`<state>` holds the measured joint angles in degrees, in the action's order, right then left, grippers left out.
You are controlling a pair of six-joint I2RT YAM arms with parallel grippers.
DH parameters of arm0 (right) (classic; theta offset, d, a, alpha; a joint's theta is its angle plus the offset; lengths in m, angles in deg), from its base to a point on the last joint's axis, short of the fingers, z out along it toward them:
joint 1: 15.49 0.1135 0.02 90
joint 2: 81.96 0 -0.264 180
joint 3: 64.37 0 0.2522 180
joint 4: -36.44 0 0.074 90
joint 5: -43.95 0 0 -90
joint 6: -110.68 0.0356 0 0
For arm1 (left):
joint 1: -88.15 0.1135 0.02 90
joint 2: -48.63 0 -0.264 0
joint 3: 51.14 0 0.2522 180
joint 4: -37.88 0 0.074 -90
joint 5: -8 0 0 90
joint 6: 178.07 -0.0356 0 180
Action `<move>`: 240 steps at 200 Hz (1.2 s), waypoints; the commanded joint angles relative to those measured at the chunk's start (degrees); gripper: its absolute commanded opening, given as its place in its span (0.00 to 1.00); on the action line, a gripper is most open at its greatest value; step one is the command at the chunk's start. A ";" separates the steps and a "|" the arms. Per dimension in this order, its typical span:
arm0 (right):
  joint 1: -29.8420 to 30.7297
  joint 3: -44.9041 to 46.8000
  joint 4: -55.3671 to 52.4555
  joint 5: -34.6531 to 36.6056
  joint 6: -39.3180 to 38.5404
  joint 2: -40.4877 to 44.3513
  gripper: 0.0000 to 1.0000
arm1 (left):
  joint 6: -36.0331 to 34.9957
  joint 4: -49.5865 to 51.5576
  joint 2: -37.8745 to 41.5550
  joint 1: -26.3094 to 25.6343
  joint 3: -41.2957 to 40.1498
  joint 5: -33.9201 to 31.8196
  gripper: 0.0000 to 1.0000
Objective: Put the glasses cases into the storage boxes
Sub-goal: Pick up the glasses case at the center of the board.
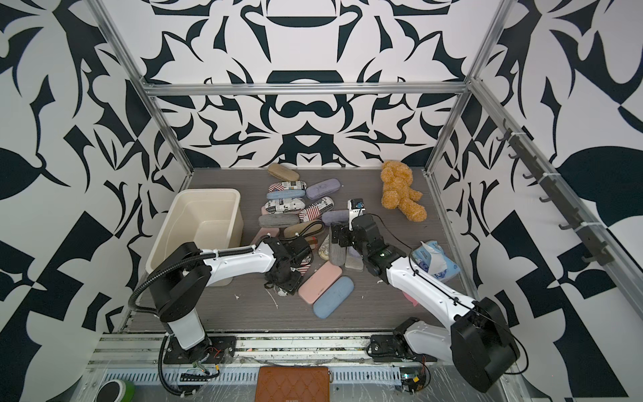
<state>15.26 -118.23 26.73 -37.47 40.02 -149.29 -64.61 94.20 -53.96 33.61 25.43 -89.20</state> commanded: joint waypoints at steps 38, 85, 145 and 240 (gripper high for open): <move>-0.42 0.24 1.26 0.74 -0.20 2.77 0.92 | 4.30 2.74 -0.95 -3.15 0.61 -5.84 0.53; -0.52 0.19 1.11 0.47 0.08 2.81 0.92 | 5.11 8.98 6.78 -3.21 4.18 -9.22 0.51; -0.84 0.90 1.34 1.96 0.47 4.11 0.91 | 4.81 17.47 16.05 -3.73 11.53 -9.41 0.50; -1.10 1.16 2.27 0.71 1.31 3.13 0.90 | -12.81 28.57 27.86 31.71 26.47 -7.56 0.52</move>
<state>14.47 -117.05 26.82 -36.81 40.50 -146.40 -69.96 117.35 -24.73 55.46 53.32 -100.32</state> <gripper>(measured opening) 0.902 0.634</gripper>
